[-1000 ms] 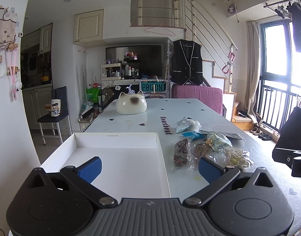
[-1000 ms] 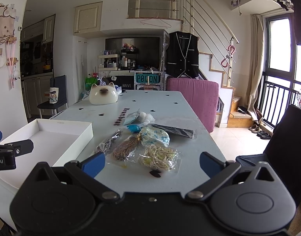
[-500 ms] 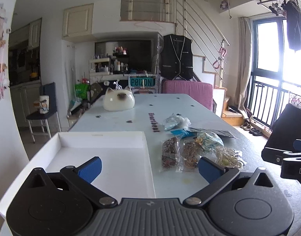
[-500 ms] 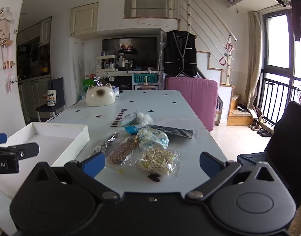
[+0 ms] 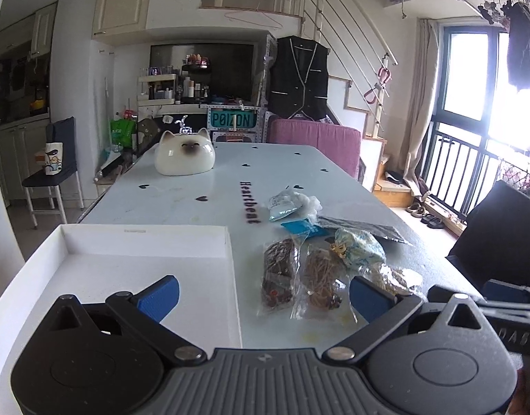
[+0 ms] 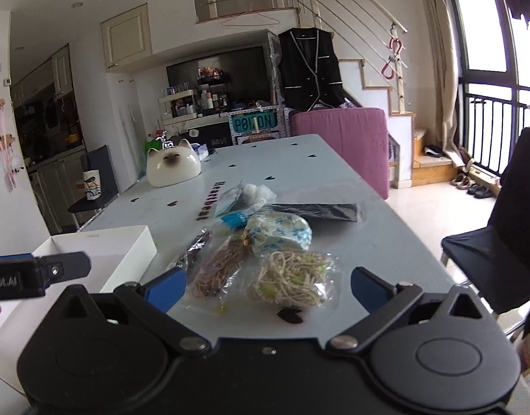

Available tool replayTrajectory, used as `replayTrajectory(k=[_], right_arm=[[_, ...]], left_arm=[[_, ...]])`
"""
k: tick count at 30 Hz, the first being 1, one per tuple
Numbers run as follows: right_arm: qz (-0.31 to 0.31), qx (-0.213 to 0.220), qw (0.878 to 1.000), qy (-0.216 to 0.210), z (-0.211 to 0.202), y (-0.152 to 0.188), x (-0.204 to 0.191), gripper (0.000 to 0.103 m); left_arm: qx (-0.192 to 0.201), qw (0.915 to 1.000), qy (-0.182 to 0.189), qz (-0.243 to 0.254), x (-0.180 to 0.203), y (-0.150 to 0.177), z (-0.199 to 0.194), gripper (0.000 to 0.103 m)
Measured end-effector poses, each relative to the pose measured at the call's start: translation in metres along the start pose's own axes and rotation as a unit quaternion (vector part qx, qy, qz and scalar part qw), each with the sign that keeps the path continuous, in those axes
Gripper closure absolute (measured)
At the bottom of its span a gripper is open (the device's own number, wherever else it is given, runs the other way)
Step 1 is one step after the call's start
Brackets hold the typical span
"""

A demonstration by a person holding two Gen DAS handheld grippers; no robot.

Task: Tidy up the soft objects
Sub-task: 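Close the left gripper on the brown cord bag while the right gripper closes on the tan cord bag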

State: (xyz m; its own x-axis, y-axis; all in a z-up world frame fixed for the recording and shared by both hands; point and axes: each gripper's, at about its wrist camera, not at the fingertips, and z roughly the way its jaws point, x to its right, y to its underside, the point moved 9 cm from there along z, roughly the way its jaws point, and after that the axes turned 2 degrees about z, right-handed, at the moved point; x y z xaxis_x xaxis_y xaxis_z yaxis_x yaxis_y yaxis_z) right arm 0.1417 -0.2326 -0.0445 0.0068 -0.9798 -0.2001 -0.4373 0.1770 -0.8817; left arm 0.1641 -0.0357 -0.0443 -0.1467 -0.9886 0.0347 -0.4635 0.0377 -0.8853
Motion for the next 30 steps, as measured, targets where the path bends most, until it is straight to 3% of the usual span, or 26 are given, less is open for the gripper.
replayTrajectory(k=[3,9,15,22,24,25,26,30], right_arm=[[0.014,-0.021,0.999,-0.026,0.015,0.006,-0.004,0.019],[0.056,-0.059,0.994,-0.071,0.044,0.017,-0.012,0.048],[0.074,-0.089,0.989,-0.094,0.07,0.028,-0.022,0.063],[0.092,-0.128,0.981,-0.112,0.092,0.042,-0.029,0.07],[0.094,-0.136,0.98,-0.112,0.099,0.045,-0.03,0.076],[0.093,-0.139,0.98,-0.11,0.101,0.047,-0.03,0.079],[0.093,-0.141,0.98,-0.109,0.102,0.048,-0.03,0.09],[0.095,-0.147,0.977,-0.12,0.098,0.05,-0.026,0.1]], left_arm=[[-0.002,0.9999,0.012,-0.003,0.0,-0.008,0.012,0.003],[-0.033,0.9962,0.072,-0.036,0.004,-0.026,0.042,0.029],[-0.067,0.9921,0.102,-0.027,0.02,-0.025,0.08,0.05],[-0.116,0.9893,0.087,-0.013,0.029,-0.004,0.125,0.06],[-0.123,0.9886,0.086,-0.011,0.029,-0.001,0.132,0.069],[-0.129,0.9881,0.084,-0.009,0.029,0.0,0.135,0.079],[-0.133,0.9877,0.082,-0.007,0.029,0.001,0.138,0.089],[-0.154,0.9854,0.071,-0.019,0.026,0.008,0.146,0.095]])
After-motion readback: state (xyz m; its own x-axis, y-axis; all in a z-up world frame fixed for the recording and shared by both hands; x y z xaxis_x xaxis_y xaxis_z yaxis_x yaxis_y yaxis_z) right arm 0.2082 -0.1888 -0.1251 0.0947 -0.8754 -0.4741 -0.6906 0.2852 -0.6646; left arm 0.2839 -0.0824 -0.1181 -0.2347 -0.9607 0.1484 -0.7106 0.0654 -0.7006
